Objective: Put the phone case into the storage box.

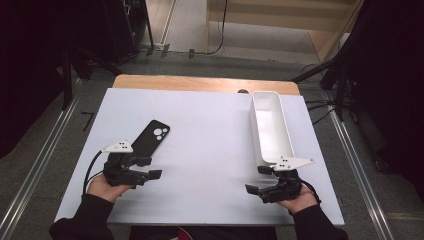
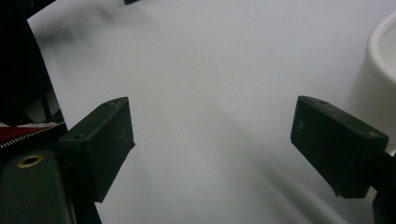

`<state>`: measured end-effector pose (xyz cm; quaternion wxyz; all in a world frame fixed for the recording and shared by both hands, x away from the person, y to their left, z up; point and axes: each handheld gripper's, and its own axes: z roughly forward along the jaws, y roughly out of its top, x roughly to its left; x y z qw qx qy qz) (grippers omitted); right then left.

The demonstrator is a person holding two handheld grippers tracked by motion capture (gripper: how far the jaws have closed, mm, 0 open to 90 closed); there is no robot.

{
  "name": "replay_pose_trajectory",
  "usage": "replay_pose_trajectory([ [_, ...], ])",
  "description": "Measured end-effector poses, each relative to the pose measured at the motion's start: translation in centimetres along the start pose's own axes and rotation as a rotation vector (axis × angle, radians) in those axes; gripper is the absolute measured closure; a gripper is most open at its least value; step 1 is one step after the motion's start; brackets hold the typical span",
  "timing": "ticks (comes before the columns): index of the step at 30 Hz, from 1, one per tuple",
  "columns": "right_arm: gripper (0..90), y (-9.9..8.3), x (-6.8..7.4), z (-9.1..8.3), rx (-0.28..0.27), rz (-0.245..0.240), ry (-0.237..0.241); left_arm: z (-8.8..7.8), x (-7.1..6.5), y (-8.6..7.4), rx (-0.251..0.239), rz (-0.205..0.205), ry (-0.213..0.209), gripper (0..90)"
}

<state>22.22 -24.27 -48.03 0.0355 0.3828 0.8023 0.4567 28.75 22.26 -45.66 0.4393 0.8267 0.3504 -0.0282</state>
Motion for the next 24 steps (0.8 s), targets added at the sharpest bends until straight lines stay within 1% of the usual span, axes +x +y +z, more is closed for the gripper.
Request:
replay_pose_trajectory([
  [3, 11.7, -0.02, -0.01, -0.02, 0.0, -0.002, -0.002, 0.19, -0.17, -0.14, 0.002, 0.006, 0.002, 25.6],
  [6, 11.7, -0.03, 0.02, -0.01, 0.0, -0.002, -0.003, 0.41, -0.38, -0.43, -0.005, -0.004, -0.015, 25.6],
  [9, 11.6, -0.02, 0.02, 0.01, 0.002, -0.002, -0.001, 0.61, -0.57, -0.54, -0.001, 0.001, -0.025, 25.5],
  [11, 11.6, -0.02, 0.01, 0.03, 0.001, 0.0, 0.001, 0.73, -0.62, -0.56, 0.008, 0.008, -0.024, 25.5],
  [13, 11.7, -0.03, 0.0, 0.04, 0.001, -0.001, 0.0, 0.75, -0.58, -0.57, 0.007, 0.005, -0.027, 25.5],
  [17, 11.7, -0.05, 0.0, 0.02, 0.0, -0.001, 0.001, 0.83, -0.46, -0.55, 0.022, 0.018, -0.01, 25.4],
  [20, 11.7, -0.07, 0.0, 0.01, 0.001, -0.001, 0.0, 0.76, -0.31, -0.56, 0.024, 0.01, -0.001, 25.4],
  [24, 11.7, -0.08, 0.03, 0.02, 0.004, 0.002, 0.004, 0.58, -0.25, -0.4, 0.02, 0.021, 0.021, 25.4],
])
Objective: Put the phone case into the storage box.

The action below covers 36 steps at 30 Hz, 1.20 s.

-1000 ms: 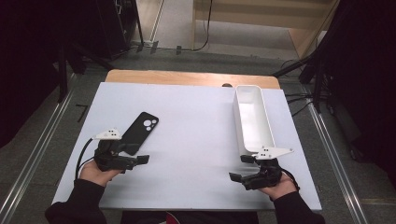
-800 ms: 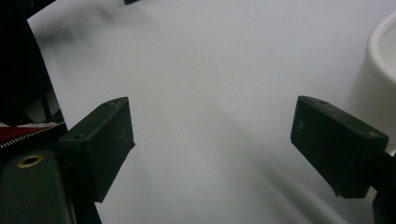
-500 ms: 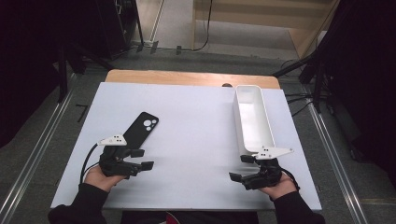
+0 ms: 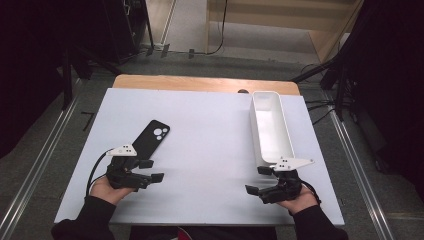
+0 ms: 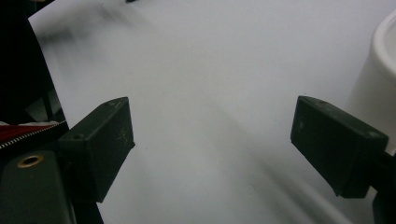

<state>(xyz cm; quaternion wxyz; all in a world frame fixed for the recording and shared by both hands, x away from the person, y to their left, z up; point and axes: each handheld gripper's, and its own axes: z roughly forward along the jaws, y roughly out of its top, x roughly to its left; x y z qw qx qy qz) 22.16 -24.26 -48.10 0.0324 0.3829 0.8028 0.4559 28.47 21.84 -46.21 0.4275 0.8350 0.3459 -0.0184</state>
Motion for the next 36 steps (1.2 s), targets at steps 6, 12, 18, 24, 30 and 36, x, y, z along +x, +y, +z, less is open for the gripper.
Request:
replay_pose_trajectory([
  [6, 11.7, 0.0, 0.0, 0.0, -0.001, 0.002, 0.002, -0.5, 0.6, 0.4, -0.009, -0.007, 0.02, 25.4],
  [12, 11.7, 0.0, 0.0, 0.0, -0.002, 0.001, 0.003, -0.5, 1.8, 1.0, 0.003, -0.009, 0.053, 25.4],
  [18, 11.7, 0.0, 0.0, -0.1, -0.005, 0.003, 0.0, -0.7, 2.5, 1.8, 0.0, -0.025, 0.074, 25.4],
  [24, 11.7, 0.0, 0.0, -0.1, -0.005, 0.003, 0.002, -0.6, 3.1, 2.5, 0.011, -0.021, 0.1, 25.3],
  [30, 11.7, 0.0, 0.0, -0.1, -0.008, 0.005, 0.002, -0.8, 3.9, 3.2, 0.004, -0.044, 0.102, 25.4],
  [36, 11.7, 0.0, 0.0, -0.1, -0.006, 0.002, 0.002, -0.8, 4.7, 4.0, -0.003, -0.047, 0.111, 25.4],
])
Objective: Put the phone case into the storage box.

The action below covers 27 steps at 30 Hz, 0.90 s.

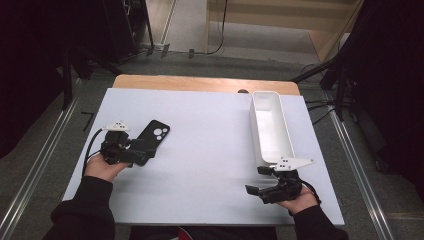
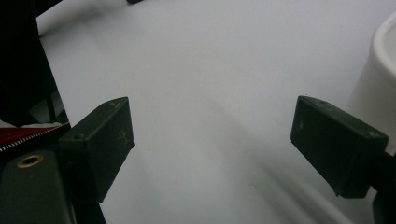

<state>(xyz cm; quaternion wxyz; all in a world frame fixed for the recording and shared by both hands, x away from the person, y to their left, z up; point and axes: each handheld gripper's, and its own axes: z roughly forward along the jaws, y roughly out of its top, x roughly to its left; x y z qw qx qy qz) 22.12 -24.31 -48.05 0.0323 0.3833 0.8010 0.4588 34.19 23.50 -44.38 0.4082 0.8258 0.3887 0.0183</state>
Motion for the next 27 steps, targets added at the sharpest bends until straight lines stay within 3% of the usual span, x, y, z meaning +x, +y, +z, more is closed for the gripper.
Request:
replay_pose_trajectory([
  [7, 11.7, 0.0, -0.1, 0.0, -0.002, -0.002, 0.003, 0.0, 0.9, 1.1, -0.026, 0.001, 0.017, 25.1],
  [15, 11.7, 0.0, -0.1, 0.0, -0.003, 0.005, 0.005, 0.3, 1.9, 2.0, -0.014, -0.012, 0.047, 24.9],
  [19, 11.7, 0.0, 0.0, 0.0, -0.005, 0.001, 0.003, 0.7, 2.3, 2.5, -0.015, -0.036, 0.041, 15.6],
  [20, 11.6, 0.0, 0.0, 0.0, -0.005, 0.001, 0.004, 0.9, 2.4, 2.6, -0.024, -0.039, 0.046, 8.1],
  [21, 11.6, 0.0, 0.0, 0.0, -0.005, 0.001, 0.004, 1.1, 2.5, 2.7, -0.032, -0.045, 0.059, 8.1],
  [22, 11.7, 0.0, 0.0, 0.0, -0.005, 0.003, 0.003, 1.3, 2.7, 2.7, -0.032, -0.054, 0.07, 0.0],
  [24, 11.6, 0.0, -0.1, 0.0, -0.006, 0.008, 0.006, 1.6, 2.9, 2.8, -0.026, -0.066, 0.078, 0.0],
  [27, 11.6, 0.0, -0.1, 0.0, -0.004, 0.003, 0.008, 2.1, 3.1, 2.8, -0.036, -0.049, 0.09, 0.0],
])
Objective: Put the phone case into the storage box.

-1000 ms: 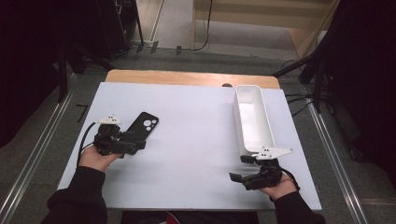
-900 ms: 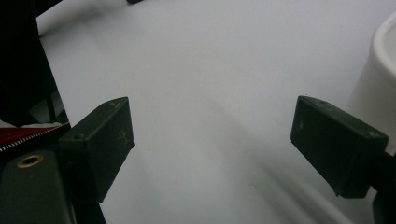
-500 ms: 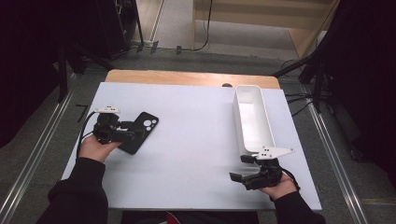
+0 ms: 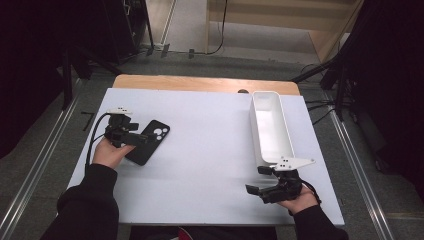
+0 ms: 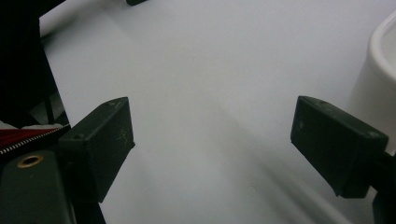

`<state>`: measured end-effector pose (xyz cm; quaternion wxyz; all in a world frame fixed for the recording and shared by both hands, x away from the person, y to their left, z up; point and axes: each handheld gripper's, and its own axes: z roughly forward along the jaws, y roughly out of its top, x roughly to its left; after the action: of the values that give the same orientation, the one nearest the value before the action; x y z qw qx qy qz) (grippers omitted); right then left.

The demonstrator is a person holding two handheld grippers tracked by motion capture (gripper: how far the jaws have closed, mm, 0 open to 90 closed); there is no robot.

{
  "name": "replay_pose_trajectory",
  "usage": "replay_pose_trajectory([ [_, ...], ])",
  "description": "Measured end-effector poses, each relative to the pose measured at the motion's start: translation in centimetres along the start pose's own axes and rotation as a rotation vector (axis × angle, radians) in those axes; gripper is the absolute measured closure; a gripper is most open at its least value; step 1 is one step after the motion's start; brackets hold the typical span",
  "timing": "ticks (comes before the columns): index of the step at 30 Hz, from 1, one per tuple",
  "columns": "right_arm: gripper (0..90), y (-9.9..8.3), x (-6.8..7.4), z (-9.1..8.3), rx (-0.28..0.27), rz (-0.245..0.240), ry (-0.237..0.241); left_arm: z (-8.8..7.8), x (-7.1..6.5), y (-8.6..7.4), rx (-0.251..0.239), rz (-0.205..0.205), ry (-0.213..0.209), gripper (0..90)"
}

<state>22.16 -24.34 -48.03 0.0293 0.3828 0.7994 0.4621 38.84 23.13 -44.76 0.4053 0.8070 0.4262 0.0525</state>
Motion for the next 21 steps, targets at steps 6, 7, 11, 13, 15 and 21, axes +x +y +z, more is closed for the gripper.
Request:
replay_pose_trajectory([
  [6, 11.6, 0.0, 0.0, 0.0, -0.004, 0.0, -0.003, 0.6, 0.2, -0.2, -0.019, 0.021, 0.037, 0.0],
  [7, 11.7, 0.0, 0.0, 0.0, -0.005, 0.002, -0.004, 0.7, 0.3, -0.3, -0.019, 0.024, 0.044, 0.0],
  [11, 11.6, 0.0, 0.0, -0.1, -0.005, 0.002, -0.002, 1.1, 0.2, -0.6, -0.017, 0.024, 0.045, 0.0],
  [13, 11.7, 0.0, 0.0, 0.0, -0.006, 0.003, -0.004, 1.4, 0.1, -0.8, -0.001, 0.03, 0.037, 0.0],
  [15, 11.7, 0.0, 0.0, 0.0, -0.007, 0.0, -0.003, 1.6, -0.1, -1.0, 0.003, 0.044, 0.043, 0.0],
  [21, 11.7, 0.0, 0.1, -0.1, -0.005, 0.002, -0.002, 1.8, 0.2, -1.6, -0.019, 0.032, 0.059, 0.0],
])
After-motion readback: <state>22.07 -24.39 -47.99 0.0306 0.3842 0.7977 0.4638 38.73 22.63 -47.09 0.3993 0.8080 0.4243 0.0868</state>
